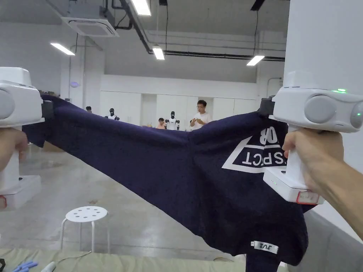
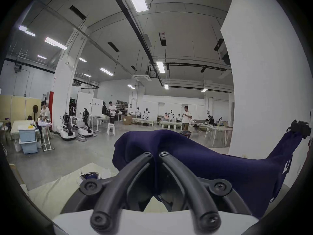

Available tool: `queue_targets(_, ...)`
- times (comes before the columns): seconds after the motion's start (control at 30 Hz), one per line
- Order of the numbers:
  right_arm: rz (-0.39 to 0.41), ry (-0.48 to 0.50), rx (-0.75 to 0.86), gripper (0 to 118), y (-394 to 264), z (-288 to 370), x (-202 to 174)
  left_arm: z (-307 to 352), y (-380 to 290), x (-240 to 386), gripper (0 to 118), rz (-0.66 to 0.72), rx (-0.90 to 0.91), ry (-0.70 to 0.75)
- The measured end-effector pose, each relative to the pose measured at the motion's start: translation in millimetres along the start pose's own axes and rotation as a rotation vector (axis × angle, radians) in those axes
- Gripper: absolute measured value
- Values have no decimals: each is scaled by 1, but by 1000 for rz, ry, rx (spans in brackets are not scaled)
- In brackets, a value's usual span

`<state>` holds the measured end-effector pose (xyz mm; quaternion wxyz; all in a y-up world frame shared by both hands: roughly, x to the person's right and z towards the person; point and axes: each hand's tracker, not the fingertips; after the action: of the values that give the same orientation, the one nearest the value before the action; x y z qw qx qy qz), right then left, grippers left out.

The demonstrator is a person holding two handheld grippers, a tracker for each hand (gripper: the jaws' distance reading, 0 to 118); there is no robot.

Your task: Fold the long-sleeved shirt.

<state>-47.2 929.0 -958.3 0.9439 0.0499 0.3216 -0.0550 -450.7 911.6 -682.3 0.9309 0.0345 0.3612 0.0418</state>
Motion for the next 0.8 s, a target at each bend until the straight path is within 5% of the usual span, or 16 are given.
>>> queue_targets(0.3,7,-24,37,4,-52,-79,2,-80,-44,6,7,-35,-40,24)
queue_targets(0.63,-66,-23,-178,4,-208,-89,21,-92,-173,-2,7,-45,-227,-4)
queue_targets(0.8,82,-29,-303,4,-291,-23,22,-51,-258,-10,7,-59,-338,-29)
